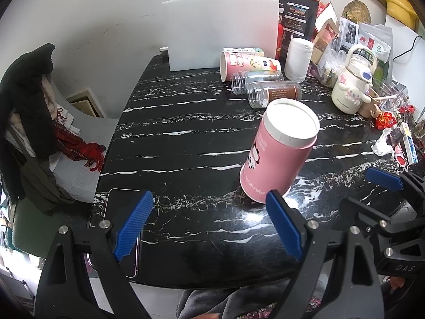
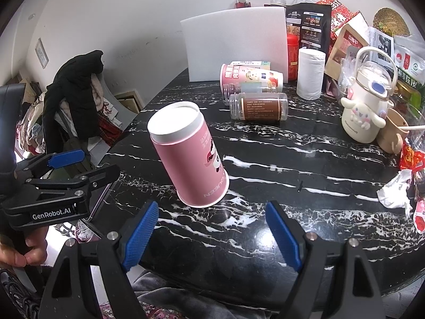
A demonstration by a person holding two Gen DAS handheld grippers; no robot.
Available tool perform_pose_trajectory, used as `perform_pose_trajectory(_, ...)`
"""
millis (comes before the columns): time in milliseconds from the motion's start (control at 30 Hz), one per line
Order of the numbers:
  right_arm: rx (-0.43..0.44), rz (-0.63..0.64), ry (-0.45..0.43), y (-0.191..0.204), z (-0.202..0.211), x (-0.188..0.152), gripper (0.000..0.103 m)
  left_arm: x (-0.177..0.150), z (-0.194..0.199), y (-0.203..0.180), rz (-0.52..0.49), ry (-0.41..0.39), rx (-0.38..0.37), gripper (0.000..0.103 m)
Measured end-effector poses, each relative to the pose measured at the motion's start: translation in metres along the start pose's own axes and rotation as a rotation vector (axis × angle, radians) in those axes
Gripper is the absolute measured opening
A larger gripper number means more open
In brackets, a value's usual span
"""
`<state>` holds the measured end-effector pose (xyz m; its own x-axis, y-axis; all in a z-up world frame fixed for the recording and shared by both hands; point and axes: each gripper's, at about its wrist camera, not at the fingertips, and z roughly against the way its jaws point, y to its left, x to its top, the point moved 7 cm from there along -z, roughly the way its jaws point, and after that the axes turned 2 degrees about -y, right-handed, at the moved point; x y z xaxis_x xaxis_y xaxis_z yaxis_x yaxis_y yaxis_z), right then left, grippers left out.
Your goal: Flip cup upside down
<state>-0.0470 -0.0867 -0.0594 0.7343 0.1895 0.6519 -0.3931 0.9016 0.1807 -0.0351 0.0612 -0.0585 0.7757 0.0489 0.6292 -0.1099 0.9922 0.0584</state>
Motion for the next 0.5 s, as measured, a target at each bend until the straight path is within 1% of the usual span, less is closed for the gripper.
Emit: perform_pose_trajectory(500, 0.006, 0.002, 0.005, 0.0006, -0.004, -0.0018, 0.083, -0.0021, -0.0033, -0.0018, -0.008, 0.007, 0.016, 0.086)
